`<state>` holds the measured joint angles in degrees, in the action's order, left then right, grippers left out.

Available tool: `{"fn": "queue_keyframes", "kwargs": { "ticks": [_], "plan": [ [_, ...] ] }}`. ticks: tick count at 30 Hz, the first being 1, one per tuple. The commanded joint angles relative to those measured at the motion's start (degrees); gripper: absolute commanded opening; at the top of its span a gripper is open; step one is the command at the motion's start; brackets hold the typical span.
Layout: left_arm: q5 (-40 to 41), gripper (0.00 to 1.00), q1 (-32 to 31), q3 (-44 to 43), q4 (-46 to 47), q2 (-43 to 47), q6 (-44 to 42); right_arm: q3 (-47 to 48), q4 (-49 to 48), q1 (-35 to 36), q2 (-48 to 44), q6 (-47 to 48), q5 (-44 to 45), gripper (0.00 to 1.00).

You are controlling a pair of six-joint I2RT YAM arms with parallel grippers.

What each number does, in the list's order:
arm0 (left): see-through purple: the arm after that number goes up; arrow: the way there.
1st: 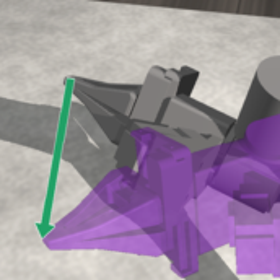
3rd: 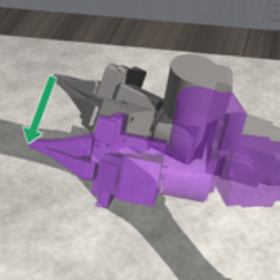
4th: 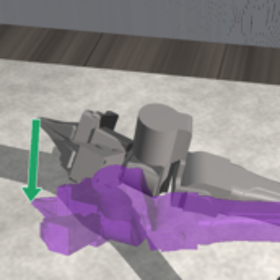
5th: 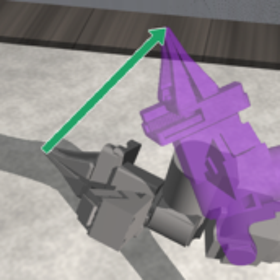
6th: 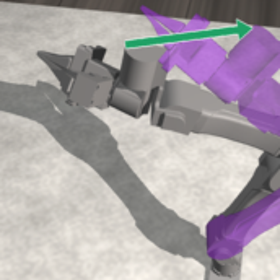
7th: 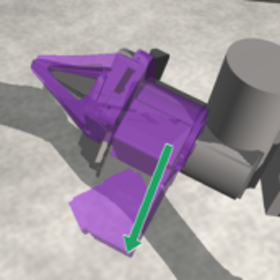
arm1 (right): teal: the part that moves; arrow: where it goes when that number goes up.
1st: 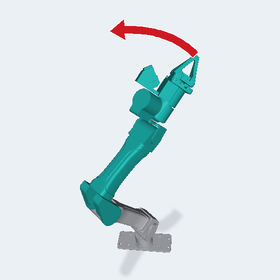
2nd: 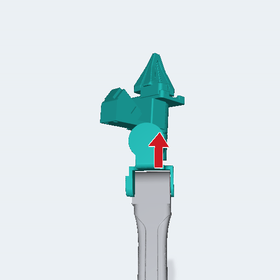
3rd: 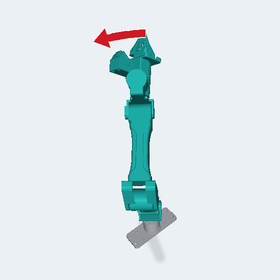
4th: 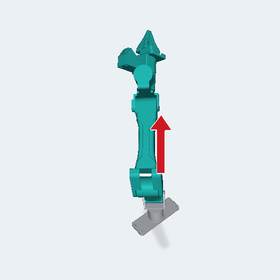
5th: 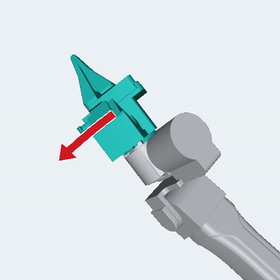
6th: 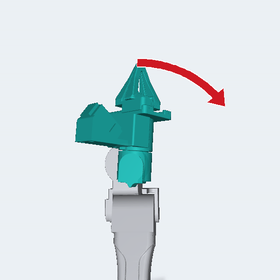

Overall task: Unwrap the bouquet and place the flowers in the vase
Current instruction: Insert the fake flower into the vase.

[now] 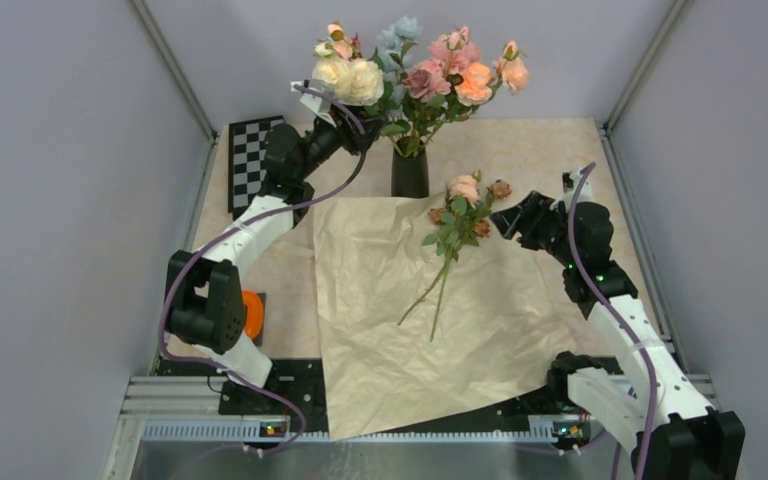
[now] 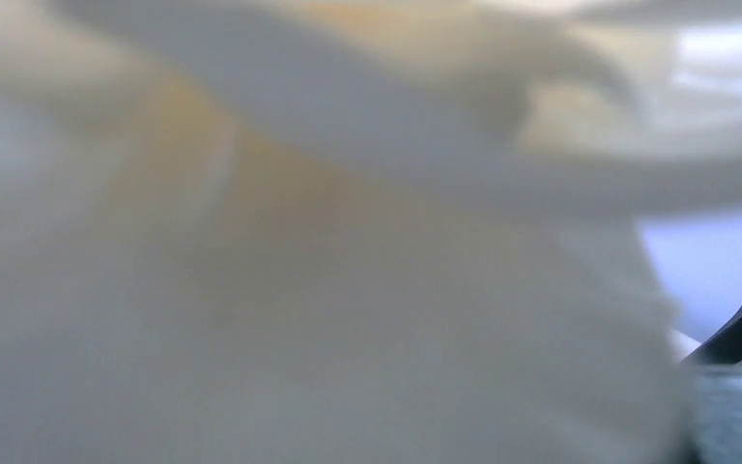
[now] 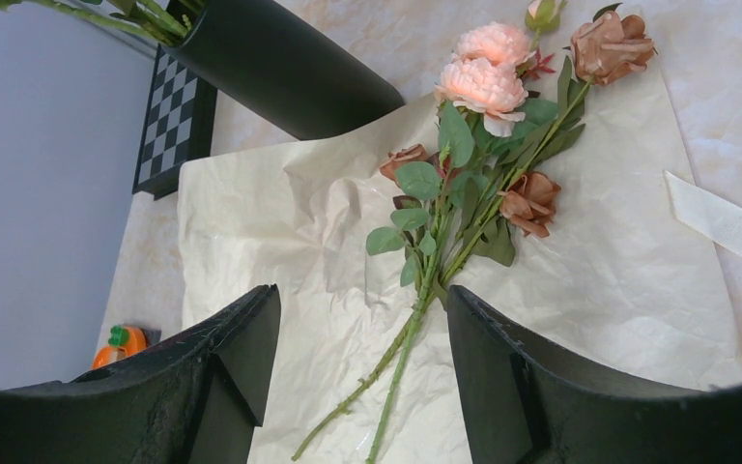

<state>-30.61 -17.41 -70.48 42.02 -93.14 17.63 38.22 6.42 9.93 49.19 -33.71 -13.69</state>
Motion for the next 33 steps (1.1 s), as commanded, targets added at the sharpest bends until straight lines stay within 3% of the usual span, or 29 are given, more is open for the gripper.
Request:
{"fn": "queue_keyframes", "kwargs": {
  "ticks": [1,10,26,33],
  "plan": [
    [0.45,0.53,-0.17,1.04,1.39,3.45,-0.66,-0.24,-2.09,-0.96,-0.36,-0.51,-0.48,0.65],
    [1.61,0.98,-0.17,3.73,1.51,5.2,-0.66,-0.42,-2.2,-0.97,-0.29,-0.49,-0.55,0.65],
    [6.18,0.99,-0.17,13.59,2.25,14.14,-2.37,-0.6,-1.89,-0.93,-0.75,-0.3,-0.72,0.66],
    [8.67,0.99,-0.07,15.85,-3.75,20.33,-2.68,-0.43,-1.59,-0.9,-0.66,-0.26,-0.76,0.66]
  ]
}}
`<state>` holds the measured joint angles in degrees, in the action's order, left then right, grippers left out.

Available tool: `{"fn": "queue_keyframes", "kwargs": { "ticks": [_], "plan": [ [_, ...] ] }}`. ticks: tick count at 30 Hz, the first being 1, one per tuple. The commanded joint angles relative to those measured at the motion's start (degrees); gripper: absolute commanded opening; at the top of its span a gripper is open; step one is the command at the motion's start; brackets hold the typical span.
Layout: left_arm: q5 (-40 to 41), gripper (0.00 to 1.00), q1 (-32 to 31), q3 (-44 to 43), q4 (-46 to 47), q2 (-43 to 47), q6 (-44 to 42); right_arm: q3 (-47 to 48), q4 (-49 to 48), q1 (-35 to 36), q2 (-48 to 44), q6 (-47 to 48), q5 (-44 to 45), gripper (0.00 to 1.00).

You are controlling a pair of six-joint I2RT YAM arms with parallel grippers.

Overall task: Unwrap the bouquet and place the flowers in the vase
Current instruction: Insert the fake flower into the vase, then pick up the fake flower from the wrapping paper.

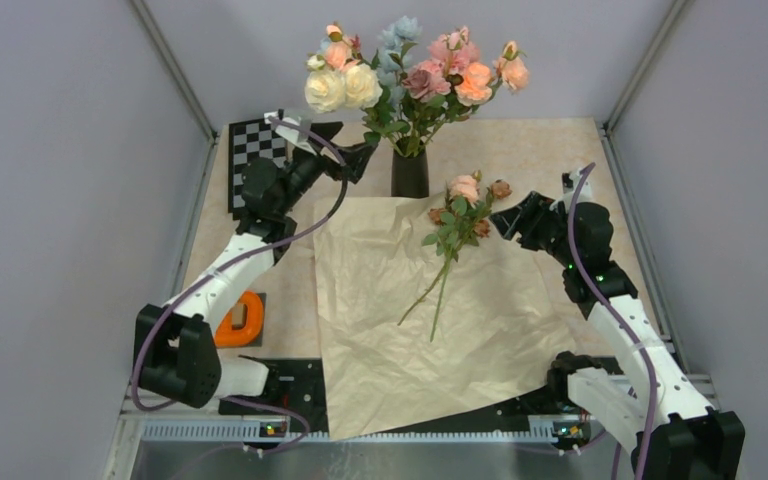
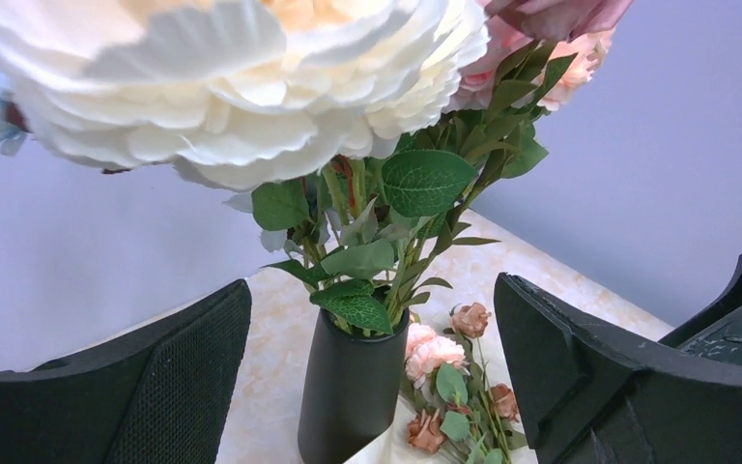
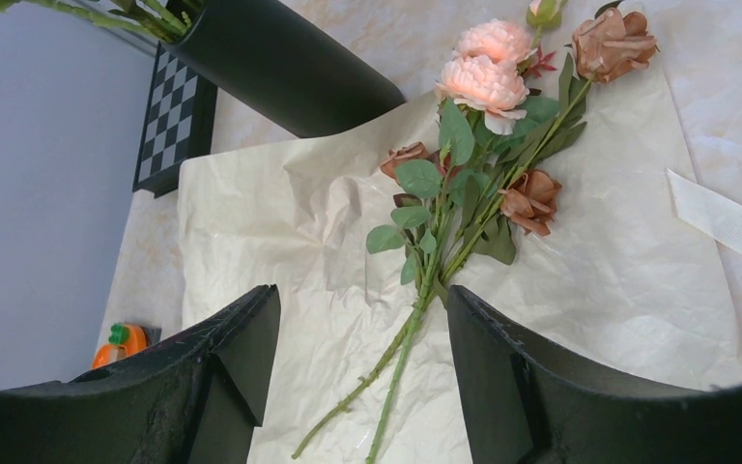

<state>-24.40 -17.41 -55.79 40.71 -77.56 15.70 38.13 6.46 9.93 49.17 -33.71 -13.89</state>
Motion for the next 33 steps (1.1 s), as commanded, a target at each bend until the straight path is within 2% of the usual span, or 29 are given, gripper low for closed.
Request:
{"fn": "queue_keyframes", "kwargs": {
  "ticks": [1,8,13,16,19,23,29,33],
  "plan": [
    [3.49,0.99,-0.04,1.74,-4.02,6.12,-0.58,-0.27,-1.42,-0.92,-0.71,-0.28,-0.53,0.66],
    [13.8,0.99,-0.08,5.66,-20.64,18.25,3.45,-0.46,1.31,-0.97,0.12,0.0,0.01,0.65],
    [16.77,0.99,0.05,6.06,-35.82,23.33,6.47,-1.27,2.97,-0.67,1.69,0.11,-0.79,0.61],
    [15.87,0.99,1.15,4.42,-46.73,24.37,5.0,-1.63,4.97,0.25,2.07,0.38,1.25,0.59],
    [9.88,0.99,4.57,2.93,-53.63,23.1,2.16,-1.55,7.22,2.1,3.51,0.63,4.51,0.57],
    [4.6,0.99,9.36,1.83,-58.05,19.84,0.87,0.42,9.75,8.49,8.3,0.75,13.01,0.56],
    [8.67,0.99,11.03,1.16,-58.55,20.21,-2.48,6.39,12.74,19.91,21.02,-0.09,24.08,0.52],
    [9.25,0.99,11.08,0.69,-61.26,21.58,-6.0,10.6,11.84,23.94,29.39,-0.51,25.91,0.5]
  ]
}}
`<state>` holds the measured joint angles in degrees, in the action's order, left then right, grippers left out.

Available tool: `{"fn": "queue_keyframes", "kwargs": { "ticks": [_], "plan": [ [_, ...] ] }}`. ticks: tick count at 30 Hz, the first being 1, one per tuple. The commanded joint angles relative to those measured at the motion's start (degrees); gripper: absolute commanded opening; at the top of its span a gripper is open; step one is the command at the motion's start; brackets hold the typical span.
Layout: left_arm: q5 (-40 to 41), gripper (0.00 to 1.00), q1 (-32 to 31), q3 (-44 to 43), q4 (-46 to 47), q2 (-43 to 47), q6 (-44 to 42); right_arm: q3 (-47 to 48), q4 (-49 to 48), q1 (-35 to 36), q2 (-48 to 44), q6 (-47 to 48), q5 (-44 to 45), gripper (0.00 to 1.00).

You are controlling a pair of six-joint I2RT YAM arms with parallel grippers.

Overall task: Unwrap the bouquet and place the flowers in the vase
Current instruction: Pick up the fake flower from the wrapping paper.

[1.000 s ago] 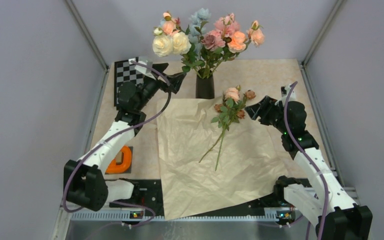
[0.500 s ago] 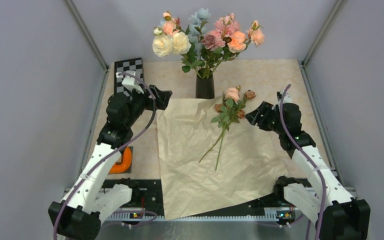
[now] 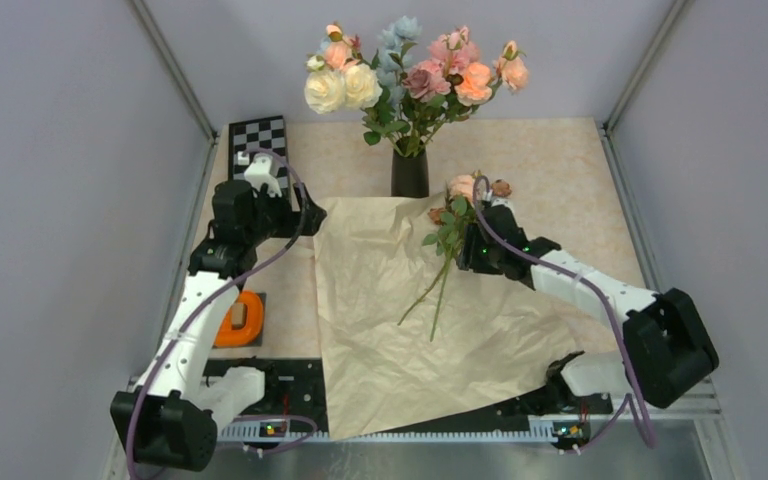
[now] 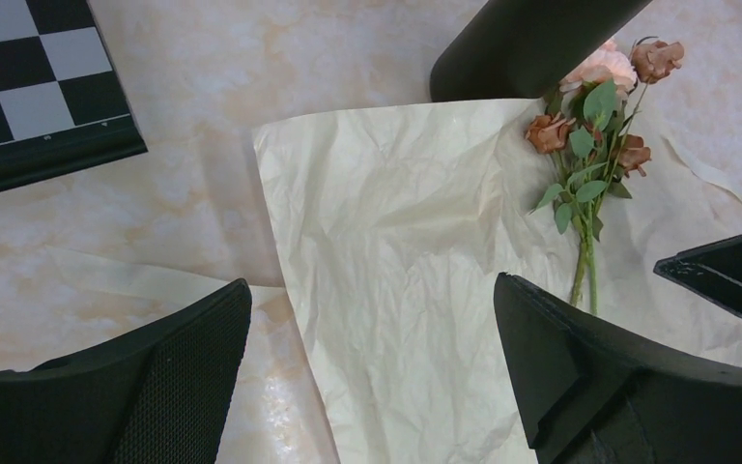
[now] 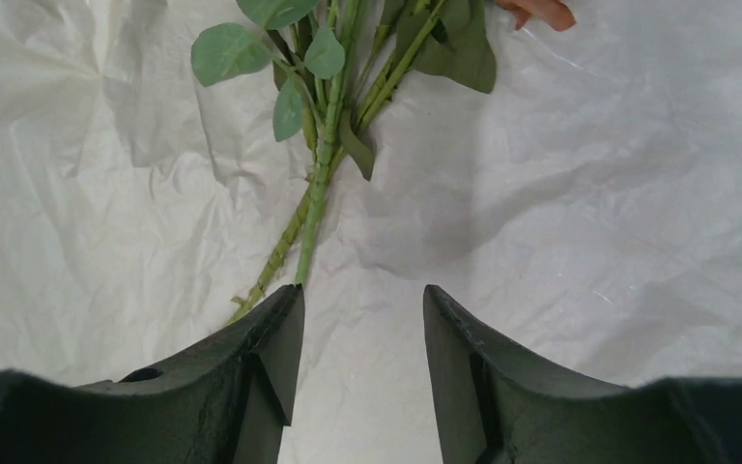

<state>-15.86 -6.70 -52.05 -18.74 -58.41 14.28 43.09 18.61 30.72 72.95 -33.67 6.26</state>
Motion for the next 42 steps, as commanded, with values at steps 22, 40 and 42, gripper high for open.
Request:
{"fn": "queue_keyframes", "kwargs": {
  "ticks": [22,40,42],
  "plan": [
    [3.24,0.99,0.28,-0.8,-1.47,6.74,-5.74,16.8,-1.09,5.8,25.08,-2.88,8.3,0.3],
    [2.94,0.99,0.28,-0.6,-1.3,6.56,-5.58,17.64,-1.19,5.84,28.09,-4.23,8.88,0.16],
    [3.02,0.99,0.28,-0.6,-1.32,6.57,-5.58,17.58,-0.95,5.84,28.25,-4.58,9.18,0.12]
  ]
}}
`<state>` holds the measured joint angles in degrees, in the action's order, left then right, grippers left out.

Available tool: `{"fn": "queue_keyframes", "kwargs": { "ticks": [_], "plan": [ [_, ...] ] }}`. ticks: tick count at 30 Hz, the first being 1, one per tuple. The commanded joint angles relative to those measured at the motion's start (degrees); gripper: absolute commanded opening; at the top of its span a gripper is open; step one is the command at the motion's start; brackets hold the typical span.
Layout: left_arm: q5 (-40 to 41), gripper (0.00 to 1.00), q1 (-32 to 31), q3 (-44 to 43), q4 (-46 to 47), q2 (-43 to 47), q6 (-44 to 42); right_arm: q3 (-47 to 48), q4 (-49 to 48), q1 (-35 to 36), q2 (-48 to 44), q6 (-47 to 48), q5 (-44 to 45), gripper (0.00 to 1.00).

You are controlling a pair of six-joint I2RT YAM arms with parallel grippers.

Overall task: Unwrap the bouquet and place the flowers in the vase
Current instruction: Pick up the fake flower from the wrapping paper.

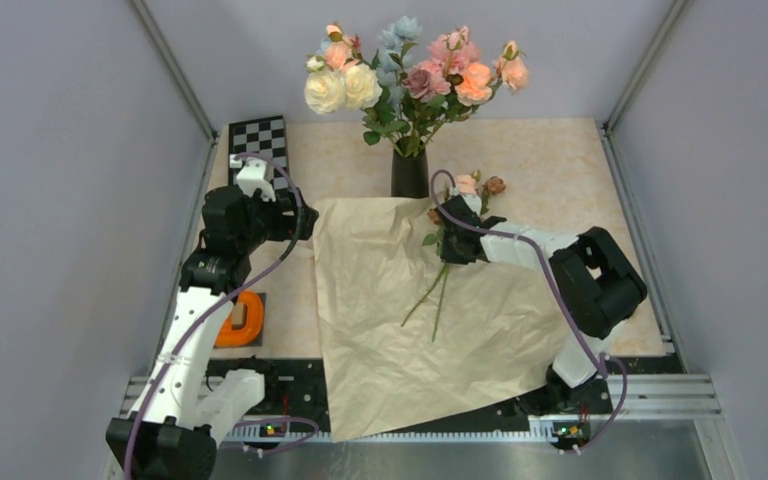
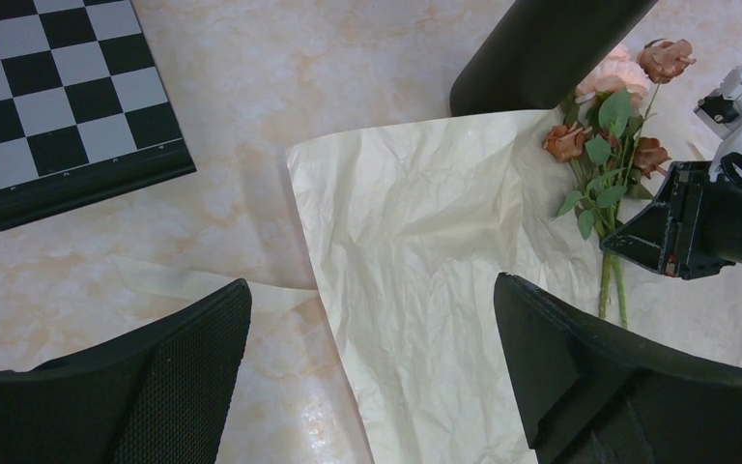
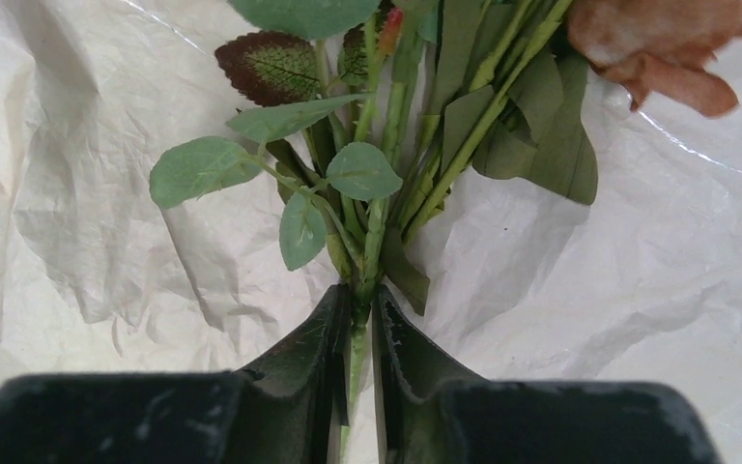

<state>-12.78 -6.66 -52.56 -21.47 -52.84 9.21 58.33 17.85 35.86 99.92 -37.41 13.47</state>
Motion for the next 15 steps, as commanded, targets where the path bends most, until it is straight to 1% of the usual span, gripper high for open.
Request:
{"fn": "queue_keyframes", "kwargs": {
  "ticks": [1,5,7,15],
  "plan": [
    [-0.06,0.99,0.24,-0.09,1.5,1.03,-0.5,2.4,0.02,0.71,1.23,-1.18,2.1,0.1],
    [-0.09,0.99,0.24,-0.09,1.52,0.84,-0.51,2.13,0.84,0.71,0.37,-2.8,3.22,0.02],
    [-0.14,0.99,0.18,-0.09,1.46,0.82,-0.45,1.46,0.41,0.73,-0.61,-3.94,3.35,0.0],
    [-0.19,0.99,0.24,-0.09,1.61,0.55,-0.42,-1.8,-2.91,0.67,-5.55,-6.72,2.63,0.0]
  ]
}}
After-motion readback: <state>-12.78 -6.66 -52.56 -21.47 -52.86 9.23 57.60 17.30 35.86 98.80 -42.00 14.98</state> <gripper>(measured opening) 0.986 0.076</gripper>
